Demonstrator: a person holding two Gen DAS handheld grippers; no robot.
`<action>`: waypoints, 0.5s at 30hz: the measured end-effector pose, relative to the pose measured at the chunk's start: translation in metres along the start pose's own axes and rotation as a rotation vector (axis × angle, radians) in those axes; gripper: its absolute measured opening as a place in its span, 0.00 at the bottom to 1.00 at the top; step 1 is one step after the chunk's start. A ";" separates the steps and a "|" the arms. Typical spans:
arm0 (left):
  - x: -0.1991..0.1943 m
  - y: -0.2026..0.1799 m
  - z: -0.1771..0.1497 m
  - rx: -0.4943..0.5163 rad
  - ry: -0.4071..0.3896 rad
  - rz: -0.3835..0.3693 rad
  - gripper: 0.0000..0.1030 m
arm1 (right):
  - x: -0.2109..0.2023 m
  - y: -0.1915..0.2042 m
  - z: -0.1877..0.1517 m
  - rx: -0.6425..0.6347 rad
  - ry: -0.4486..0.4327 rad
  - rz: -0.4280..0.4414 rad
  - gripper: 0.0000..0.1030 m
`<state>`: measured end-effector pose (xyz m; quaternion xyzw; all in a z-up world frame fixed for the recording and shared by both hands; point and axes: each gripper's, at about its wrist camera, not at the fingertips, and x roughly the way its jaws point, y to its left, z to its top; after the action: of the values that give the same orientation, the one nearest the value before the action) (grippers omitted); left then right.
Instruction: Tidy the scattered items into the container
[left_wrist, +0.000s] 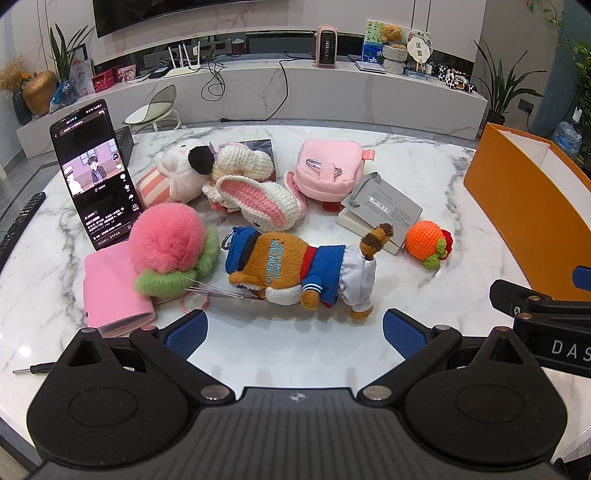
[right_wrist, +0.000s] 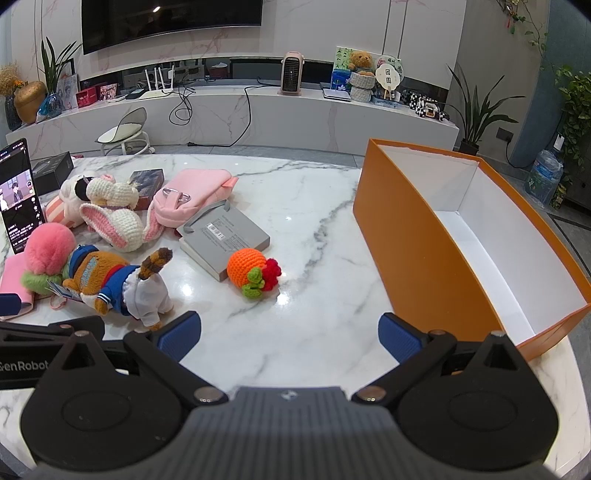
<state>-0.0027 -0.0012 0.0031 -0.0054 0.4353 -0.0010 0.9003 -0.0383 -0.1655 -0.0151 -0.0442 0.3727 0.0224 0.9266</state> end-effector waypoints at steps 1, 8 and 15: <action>0.000 0.000 0.000 0.000 0.000 0.000 1.00 | 0.000 0.000 0.000 0.000 0.001 0.000 1.00; 0.001 0.000 0.000 0.000 0.000 -0.001 1.00 | 0.000 0.000 0.000 0.001 0.001 -0.001 1.00; 0.003 0.001 0.000 -0.002 0.000 -0.002 1.00 | 0.000 0.000 0.000 0.002 0.002 -0.003 1.00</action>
<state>-0.0014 -0.0001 0.0008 -0.0067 0.4351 -0.0014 0.9004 -0.0377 -0.1657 -0.0150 -0.0437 0.3734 0.0205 0.9264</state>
